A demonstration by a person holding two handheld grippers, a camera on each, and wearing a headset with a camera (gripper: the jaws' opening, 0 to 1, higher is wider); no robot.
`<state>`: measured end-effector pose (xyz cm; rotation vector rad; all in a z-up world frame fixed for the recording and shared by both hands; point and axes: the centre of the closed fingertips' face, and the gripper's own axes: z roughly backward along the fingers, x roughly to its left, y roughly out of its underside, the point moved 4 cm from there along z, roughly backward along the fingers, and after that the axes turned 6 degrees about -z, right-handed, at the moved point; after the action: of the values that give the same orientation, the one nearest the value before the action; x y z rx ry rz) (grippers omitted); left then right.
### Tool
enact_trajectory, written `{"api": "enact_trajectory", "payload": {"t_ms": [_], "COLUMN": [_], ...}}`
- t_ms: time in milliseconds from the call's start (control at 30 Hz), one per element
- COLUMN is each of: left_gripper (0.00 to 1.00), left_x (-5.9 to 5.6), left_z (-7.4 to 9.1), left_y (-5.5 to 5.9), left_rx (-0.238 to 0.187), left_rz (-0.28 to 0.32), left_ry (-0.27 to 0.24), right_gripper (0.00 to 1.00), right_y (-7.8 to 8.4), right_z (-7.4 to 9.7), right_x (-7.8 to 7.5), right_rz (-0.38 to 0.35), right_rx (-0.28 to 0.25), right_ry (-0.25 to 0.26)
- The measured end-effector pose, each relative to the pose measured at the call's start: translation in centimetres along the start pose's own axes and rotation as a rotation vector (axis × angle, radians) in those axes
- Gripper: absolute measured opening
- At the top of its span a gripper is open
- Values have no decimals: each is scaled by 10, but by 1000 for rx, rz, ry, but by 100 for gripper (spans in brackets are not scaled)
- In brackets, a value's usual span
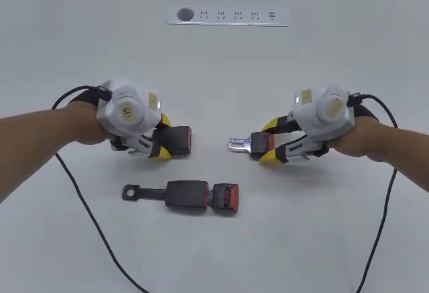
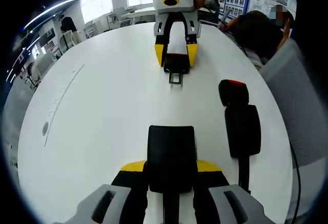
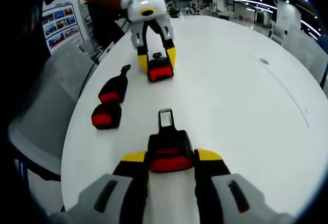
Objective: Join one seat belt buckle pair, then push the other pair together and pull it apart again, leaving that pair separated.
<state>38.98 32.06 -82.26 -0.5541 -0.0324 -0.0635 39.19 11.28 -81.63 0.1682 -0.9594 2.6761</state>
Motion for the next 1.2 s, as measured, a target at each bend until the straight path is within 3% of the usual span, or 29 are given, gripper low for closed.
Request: {"api": "enact_trajectory", "payload": {"t_ms": [400,1200], "left_gripper": [35,35], "left_x": [0,0], "left_z": [0,0], "left_y": [0,-1], "left_rx": [6,18], "left_rz": [0,10], "left_ry": [1,2], "right_gripper": [35,36], "right_y": [19,57], "right_z": [10,35], "right_x": [-7,1], "right_rz": [-15,-39], "right_rx": [7,27], "right_ry": [24,54]}}
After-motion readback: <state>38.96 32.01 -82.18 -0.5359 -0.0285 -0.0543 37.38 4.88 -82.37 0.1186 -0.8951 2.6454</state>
